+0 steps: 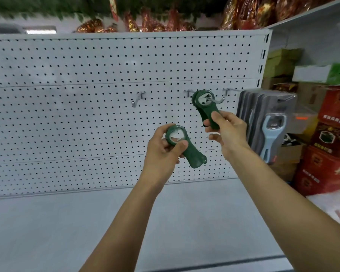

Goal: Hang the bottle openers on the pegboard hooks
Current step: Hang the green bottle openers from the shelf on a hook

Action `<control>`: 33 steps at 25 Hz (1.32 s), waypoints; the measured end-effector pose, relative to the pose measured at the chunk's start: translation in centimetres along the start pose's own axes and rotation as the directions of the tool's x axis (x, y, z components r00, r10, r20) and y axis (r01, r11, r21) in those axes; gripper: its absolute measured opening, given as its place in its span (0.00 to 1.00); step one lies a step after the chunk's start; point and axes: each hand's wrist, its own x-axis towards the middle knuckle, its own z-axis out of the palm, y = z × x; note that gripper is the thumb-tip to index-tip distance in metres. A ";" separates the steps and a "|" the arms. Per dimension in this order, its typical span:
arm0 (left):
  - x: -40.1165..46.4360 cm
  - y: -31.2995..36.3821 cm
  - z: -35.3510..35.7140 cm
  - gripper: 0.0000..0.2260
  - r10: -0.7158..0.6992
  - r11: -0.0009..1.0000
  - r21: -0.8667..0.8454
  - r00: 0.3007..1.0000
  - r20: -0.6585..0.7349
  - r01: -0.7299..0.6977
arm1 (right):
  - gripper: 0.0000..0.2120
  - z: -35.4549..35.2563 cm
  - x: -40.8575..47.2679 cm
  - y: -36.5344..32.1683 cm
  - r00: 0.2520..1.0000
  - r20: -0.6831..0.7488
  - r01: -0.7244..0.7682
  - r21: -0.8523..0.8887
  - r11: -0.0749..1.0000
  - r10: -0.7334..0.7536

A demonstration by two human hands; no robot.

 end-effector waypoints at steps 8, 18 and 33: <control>-0.5 0.3 1.0 0.15 -0.005 1.000 0.008 0.998 -0.058 0.006 | 0.11 -0.6 1.0 0.6 0.994 0.069 -0.080 -0.028 0.996 0.082; -0.8 0.1 3.2 0.15 0.075 0.997 0.009 0.988 -0.136 -0.074 | 0.06 -3.3 -7.7 1.6 0.924 0.380 0.147 -0.277 0.949 -0.032; -3.8 -3.0 3.1 0.17 0.099 0.910 0.406 0.995 -0.008 -0.087 | 0.03 -3.5 -3.3 -0.1 0.952 0.162 0.278 -0.104 0.955 -0.260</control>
